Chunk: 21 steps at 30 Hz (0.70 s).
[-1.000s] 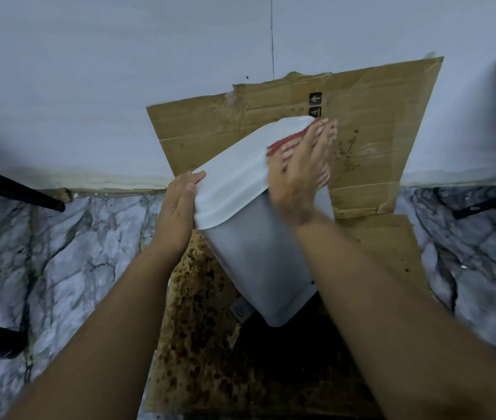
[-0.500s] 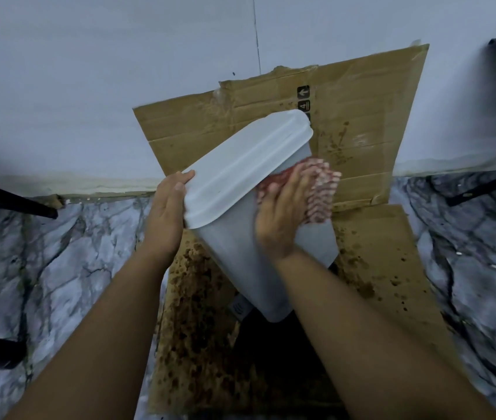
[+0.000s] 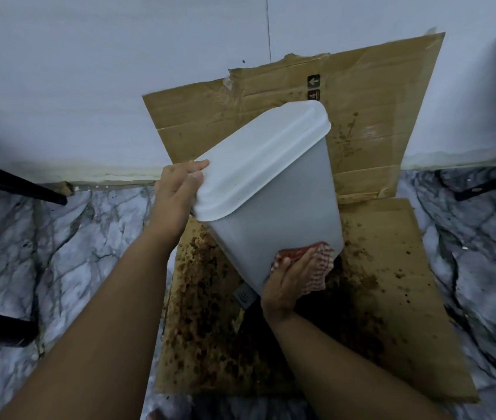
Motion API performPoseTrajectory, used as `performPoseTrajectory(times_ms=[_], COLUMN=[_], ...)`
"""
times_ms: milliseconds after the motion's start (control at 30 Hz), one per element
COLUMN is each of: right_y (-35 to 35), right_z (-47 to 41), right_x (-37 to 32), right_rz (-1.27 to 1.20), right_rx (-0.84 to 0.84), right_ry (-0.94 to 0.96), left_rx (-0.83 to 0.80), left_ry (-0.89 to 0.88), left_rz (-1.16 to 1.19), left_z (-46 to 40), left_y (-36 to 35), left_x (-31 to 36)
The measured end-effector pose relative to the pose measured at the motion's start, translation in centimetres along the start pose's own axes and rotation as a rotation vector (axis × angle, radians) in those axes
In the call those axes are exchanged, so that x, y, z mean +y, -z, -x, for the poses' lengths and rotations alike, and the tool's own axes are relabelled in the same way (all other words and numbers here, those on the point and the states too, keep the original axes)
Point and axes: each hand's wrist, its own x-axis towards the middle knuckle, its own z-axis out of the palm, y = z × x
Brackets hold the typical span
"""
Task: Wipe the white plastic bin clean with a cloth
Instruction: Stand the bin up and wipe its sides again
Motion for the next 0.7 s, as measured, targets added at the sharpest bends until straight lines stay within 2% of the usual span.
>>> performPoseTrajectory(times_ms=[67,167,233,333,400,500,600,700], right_y=[-0.2,-0.4,0.2,1.5,2.9,4.4,3.8,2.5], right_z=[1.8,2.2,0.2,-4.4,-6.6,-6.0,-2.9,-0.4], right_x=[-2.3,-6.7,-9.2,-11.4,-11.7,-12.4,-12.5,-11.3], right_rz=[-0.033,-0.095,-0.133,-0.260,-0.429,-0.620,-0.454,-0.261], right_rx=[-0.030,-0.051,-0.068,-0.090,-0.084,-0.161,-0.232,-0.184], right_ry=[0.056,0.264,0.296,0.050,-0.097,-0.164,-0.058,0.070], left_rx=[-0.005,-0.035,-0.066,-0.126,-0.170,-0.231,-0.232,-0.203], left_ry=[0.012,0.000,-0.029,-0.051,-0.044,0.015,0.071,0.073], left_rz=[-0.006,0.008,0.001,-0.089,-0.168,-0.109,0.022,0.041], left_z=[-0.1,-0.4,-0.4,-0.6,-0.8,-0.7,0.2,0.7], left_y=[0.1,0.4,0.7,0.9,1.0,0.7,0.1,0.1], left_x=[0.0,0.2,0.6,1.2,1.5,1.5,1.4,1.3])
